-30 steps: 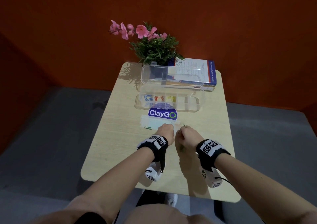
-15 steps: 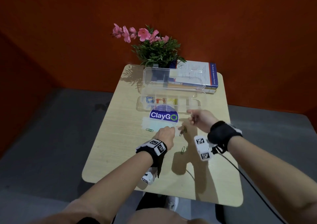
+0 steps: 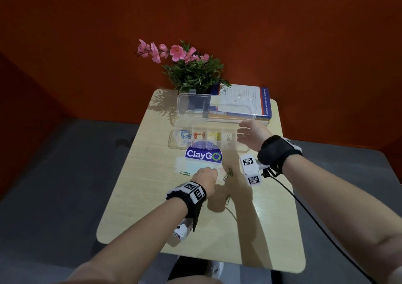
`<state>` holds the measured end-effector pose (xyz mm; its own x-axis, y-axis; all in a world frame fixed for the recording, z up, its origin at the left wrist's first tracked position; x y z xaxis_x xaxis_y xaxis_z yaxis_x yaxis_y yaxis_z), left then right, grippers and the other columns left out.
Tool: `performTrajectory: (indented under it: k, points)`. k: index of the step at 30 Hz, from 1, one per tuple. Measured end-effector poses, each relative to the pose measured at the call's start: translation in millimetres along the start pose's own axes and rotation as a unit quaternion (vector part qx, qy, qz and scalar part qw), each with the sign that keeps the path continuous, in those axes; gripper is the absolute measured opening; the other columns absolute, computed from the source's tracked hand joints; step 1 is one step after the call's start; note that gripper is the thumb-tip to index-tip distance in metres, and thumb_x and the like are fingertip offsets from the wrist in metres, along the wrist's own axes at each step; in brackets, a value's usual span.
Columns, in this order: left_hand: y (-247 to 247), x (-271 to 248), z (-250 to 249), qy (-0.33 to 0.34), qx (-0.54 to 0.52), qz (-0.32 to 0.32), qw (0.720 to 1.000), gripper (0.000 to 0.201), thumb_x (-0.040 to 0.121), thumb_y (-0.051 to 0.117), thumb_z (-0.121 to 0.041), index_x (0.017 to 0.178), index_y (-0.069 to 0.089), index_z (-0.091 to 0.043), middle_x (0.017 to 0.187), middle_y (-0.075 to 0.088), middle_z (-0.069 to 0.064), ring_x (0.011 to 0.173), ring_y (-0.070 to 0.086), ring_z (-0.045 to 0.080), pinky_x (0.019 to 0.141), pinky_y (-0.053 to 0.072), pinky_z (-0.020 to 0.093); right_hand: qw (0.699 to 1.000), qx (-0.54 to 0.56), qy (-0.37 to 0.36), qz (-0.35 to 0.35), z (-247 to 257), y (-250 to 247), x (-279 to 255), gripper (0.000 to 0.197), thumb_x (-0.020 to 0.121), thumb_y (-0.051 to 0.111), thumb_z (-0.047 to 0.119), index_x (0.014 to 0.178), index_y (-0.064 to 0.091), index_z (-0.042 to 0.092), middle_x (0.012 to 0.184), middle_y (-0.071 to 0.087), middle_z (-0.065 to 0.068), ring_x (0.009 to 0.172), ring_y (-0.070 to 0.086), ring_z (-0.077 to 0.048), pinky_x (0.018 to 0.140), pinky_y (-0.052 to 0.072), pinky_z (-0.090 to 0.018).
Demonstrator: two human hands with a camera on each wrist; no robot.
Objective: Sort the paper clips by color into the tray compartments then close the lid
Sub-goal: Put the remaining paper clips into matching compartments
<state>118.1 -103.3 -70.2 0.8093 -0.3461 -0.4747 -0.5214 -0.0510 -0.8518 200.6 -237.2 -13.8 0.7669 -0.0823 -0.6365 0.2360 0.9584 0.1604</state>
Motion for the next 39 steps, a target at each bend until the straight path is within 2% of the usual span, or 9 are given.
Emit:
performTrajectory:
  k: [10,15,18,23,27,30,34,36,39]
  points:
    - [-3,-4,-8,0.068,0.008,-0.009,0.998,0.026,0.083,0.041,0.013,0.096,0.056,-0.003,0.110,0.055,0.018,0.099,0.057,0.037,0.080,0.046,0.042,0.994,-0.088,-0.061,-0.002,-59,-39,-60,0.034,0.096,0.043,0.011,0.128,0.053,0.003,0.129,0.054,-0.017,0.124,0.049,-0.028,0.103,0.040,-0.040]
    - [-32,3,-1,0.032,-0.130,-0.038,0.990,0.022,0.086,0.047,0.005,0.092,0.062,-0.010,0.096,0.065,0.008,0.087,0.062,0.025,0.071,0.048,0.030,0.984,-0.172,-0.048,-0.026,-90,-53,-64,0.025,0.093,0.045,0.002,0.111,0.062,0.000,0.094,0.061,-0.013,0.080,0.057,-0.013,0.066,0.045,-0.023]
    - [-80,24,-2,-0.004,-0.291,-0.104,0.951,0.019,0.084,0.061,0.002,0.083,0.060,-0.017,0.075,0.060,-0.002,0.069,0.061,0.017,0.060,0.049,0.025,0.982,-0.184,-0.036,-0.027,-103,-59,-62,0.022,0.093,0.042,-0.001,0.107,0.060,0.000,0.089,0.066,-0.016,0.070,0.060,-0.010,0.058,0.046,-0.019]
    - [-117,69,-10,-0.041,-0.378,-0.130,0.916,0.028,0.077,0.068,0.005,0.065,0.058,-0.019,0.069,0.065,0.007,0.065,0.067,0.024,0.079,0.061,0.039,0.981,-0.190,-0.024,-0.028,-113,-67,-57,0.021,0.092,0.042,-0.001,0.087,0.059,0.010,0.109,0.068,-0.026,0.076,0.058,-0.024,0.064,0.049,-0.028]
    - [-113,88,-14,-0.055,-0.359,-0.122,0.924,0.009,0.087,0.063,-0.004,0.086,0.072,-0.005,0.098,0.073,0.019,0.082,0.072,0.033,0.084,0.060,0.042,0.978,-0.207,-0.030,-0.023,-113,-66,-56,0.021,0.092,0.043,0.002,0.086,0.060,0.013,0.107,0.071,-0.021,0.083,0.062,-0.025,0.068,0.048,-0.027]
    - [-105,94,-11,-0.053,-0.347,-0.102,0.931,0.023,0.092,0.054,-0.010,0.104,0.073,-0.005,0.114,0.071,0.016,0.104,0.068,0.033,0.092,0.056,0.039,0.977,-0.210,-0.040,-0.020,-112,-66,-54,0.017,0.090,0.047,0.005,0.089,0.062,0.013,0.106,0.072,-0.020,0.088,0.066,-0.026,0.078,0.051,-0.033]
    - [-105,88,-8,-0.035,-0.355,-0.099,0.929,0.029,0.091,0.051,-0.004,0.098,0.077,-0.015,0.122,0.069,0.008,0.114,0.062,0.025,0.099,0.053,0.036,0.962,-0.261,-0.071,-0.023,-107,-57,-50,0.008,0.082,0.063,0.011,0.082,0.064,0.019,0.101,0.072,-0.014,0.090,0.066,-0.031,0.090,0.051,-0.042]
    - [-110,78,-7,-0.014,-0.370,-0.116,0.921,0.029,0.091,0.051,-0.002,0.097,0.077,-0.012,0.115,0.072,0.009,0.110,0.064,0.025,0.097,0.053,0.035,0.942,-0.319,-0.095,-0.042,-103,-50,-47,0.011,0.085,0.062,0.013,0.095,0.067,0.014,0.100,0.068,-0.009,0.085,0.063,-0.024,0.090,0.050,-0.037]
    - [-115,60,-5,0.022,-0.382,-0.139,0.913,0.025,0.091,0.054,0.000,0.101,0.075,-0.008,0.111,0.073,0.010,0.109,0.065,0.023,0.097,0.051,0.031,0.876,-0.457,-0.141,-0.059,-96,-30,-44,0.038,0.090,0.052,0.015,0.127,0.056,0.008,0.123,0.055,-0.013,0.112,0.056,-0.027,0.099,0.040,-0.030]
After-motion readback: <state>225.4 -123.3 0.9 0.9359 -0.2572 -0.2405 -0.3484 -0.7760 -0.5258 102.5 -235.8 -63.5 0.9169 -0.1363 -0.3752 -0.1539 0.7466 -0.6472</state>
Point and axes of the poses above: each hand's wrist, its own x-axis towards the middle knuckle, its own y-axis out of the palm, z = x × y, the point moved 10 cm from there along x, towards the middle knuckle
